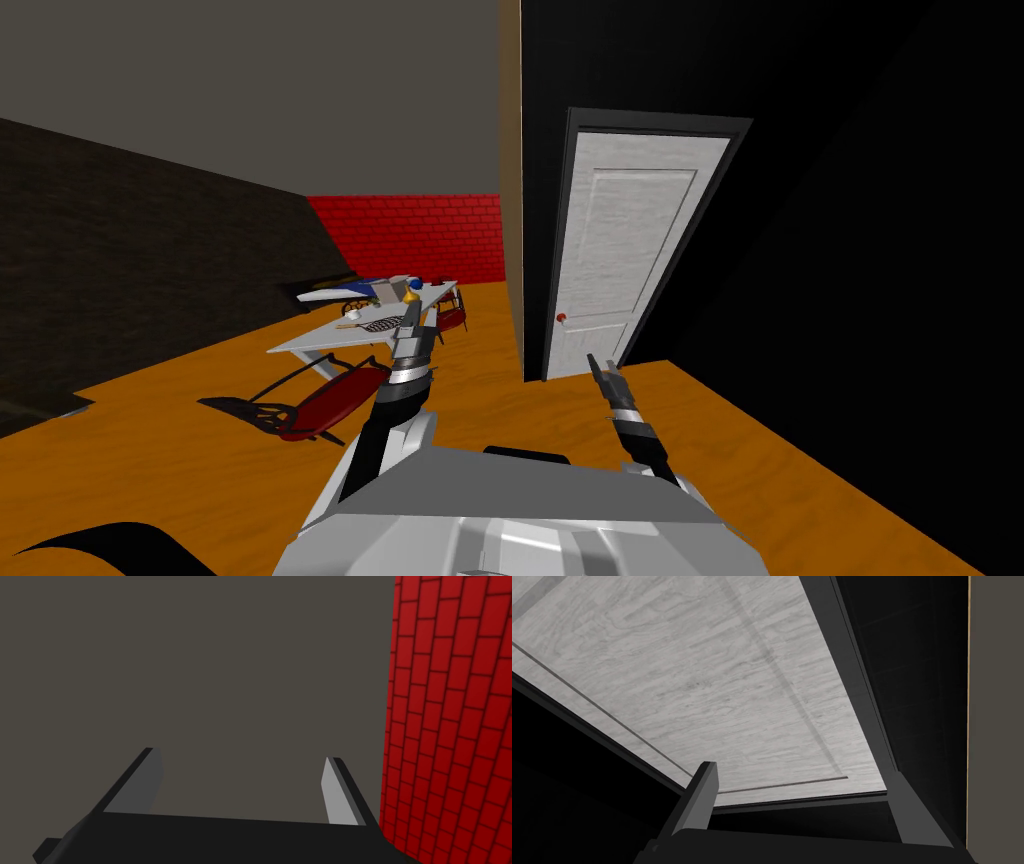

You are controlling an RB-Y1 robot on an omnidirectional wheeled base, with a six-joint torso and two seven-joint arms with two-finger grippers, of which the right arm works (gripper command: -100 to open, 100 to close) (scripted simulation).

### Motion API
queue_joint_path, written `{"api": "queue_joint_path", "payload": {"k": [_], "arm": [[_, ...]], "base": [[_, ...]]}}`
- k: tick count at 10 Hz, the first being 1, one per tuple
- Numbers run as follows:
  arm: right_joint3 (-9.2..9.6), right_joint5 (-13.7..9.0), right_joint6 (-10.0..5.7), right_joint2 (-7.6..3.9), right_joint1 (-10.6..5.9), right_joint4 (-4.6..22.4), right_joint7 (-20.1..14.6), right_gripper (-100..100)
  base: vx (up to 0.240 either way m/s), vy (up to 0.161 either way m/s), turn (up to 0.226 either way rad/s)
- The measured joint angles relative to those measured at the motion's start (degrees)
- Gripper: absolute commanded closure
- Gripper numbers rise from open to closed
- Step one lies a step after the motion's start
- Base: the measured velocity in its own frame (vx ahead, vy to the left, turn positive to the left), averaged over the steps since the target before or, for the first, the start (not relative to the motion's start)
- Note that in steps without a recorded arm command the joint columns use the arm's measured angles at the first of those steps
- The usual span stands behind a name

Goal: Pull the door open

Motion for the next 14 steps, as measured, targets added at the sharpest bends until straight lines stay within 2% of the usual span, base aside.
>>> {"api": "queue_joint_path", "payload": {"k": [6, 8, 14], "arm": [[-0.69, 0.16, -1.77, -0.55, -1.64, 8.21, 7.7, -100], [-1.06, 0.13, -2.44, -0.94, -2.66, 11.43, 10.04, -100], [-1.52, 0.34, -3.46, -1.13, -3.73, 17.61, 16.69, -100]], "base": [[0.074, -0.063, 0.129], [0.085, -0.06, 0.124], [0.066, -0.067, 0.108]]}}
